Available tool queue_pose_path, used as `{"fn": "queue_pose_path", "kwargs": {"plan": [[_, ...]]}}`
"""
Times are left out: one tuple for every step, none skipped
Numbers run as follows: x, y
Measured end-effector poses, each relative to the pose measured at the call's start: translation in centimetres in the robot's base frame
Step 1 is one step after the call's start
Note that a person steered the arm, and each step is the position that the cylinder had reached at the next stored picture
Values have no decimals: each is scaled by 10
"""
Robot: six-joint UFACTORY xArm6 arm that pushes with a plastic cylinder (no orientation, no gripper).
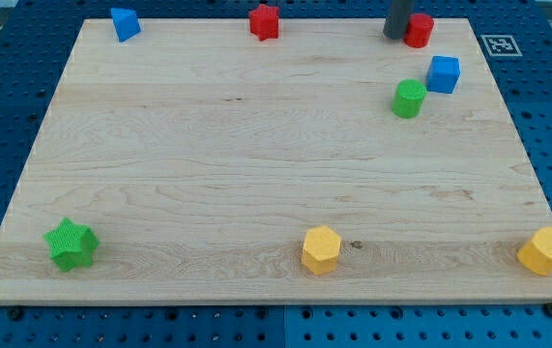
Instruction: Move the blue cube to the center right
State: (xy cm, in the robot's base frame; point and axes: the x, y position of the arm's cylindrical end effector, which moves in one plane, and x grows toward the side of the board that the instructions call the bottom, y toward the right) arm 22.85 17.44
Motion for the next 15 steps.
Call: {"fn": "queue_pose_path", "kwargs": {"plan": [[11, 0], [27, -3], [47, -5], [58, 4], [58, 30], [63, 45], [80, 45], [92, 45], [104, 47], [122, 53], [141, 62], [141, 67], [141, 67], [119, 67], [97, 64]]}}
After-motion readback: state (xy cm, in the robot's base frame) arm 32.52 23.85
